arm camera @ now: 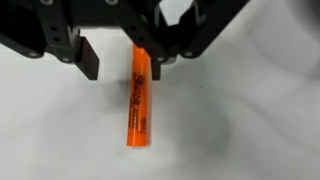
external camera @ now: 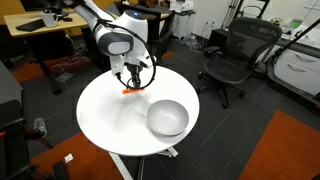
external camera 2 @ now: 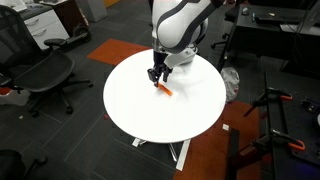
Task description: Remove the maker from the bowl and put it on the table
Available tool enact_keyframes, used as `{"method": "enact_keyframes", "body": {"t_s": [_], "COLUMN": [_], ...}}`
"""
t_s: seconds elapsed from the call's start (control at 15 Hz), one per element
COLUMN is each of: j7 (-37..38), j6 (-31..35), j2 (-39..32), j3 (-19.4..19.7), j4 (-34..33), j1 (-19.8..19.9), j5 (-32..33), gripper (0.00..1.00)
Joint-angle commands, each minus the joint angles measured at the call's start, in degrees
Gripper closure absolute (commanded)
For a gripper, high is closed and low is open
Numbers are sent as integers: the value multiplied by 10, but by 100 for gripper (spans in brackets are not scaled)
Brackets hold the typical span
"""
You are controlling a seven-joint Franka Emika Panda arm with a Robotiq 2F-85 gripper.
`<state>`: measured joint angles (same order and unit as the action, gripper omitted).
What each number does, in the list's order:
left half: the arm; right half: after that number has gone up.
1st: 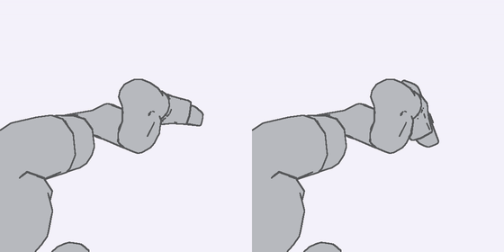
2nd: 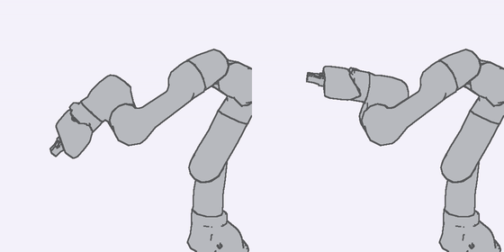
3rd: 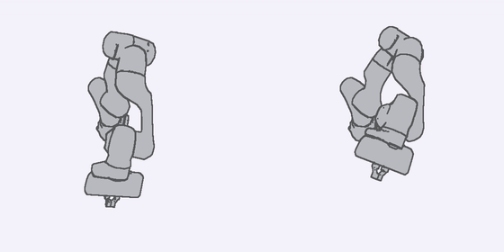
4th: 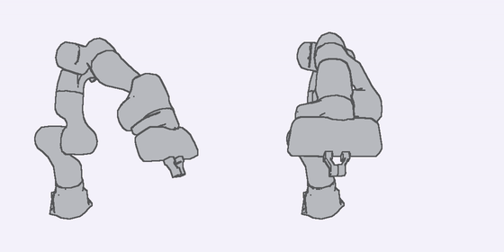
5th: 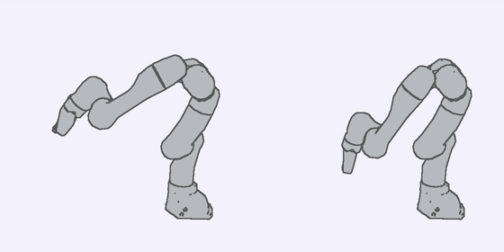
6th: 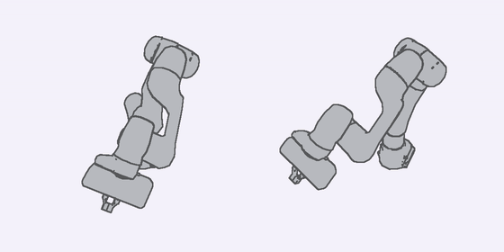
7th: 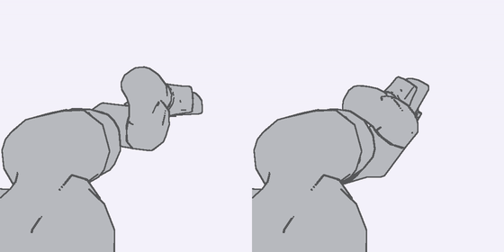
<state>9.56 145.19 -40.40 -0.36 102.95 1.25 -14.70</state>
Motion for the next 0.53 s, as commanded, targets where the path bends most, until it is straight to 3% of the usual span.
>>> {"method": "enact_keyframes", "body": {"t_s": [0.0,0.07,0.13,0.47], "j7": [5,3,0,4], "j6": [9,17,21,24], "j2": [50,68,87,177], "j3": [2,2,1,6], "j4": [33,45,59,118], "j1": [-14,-19,-23,-44], "j5": [17,23,28,67], "gripper": [11,2,0,0]}}
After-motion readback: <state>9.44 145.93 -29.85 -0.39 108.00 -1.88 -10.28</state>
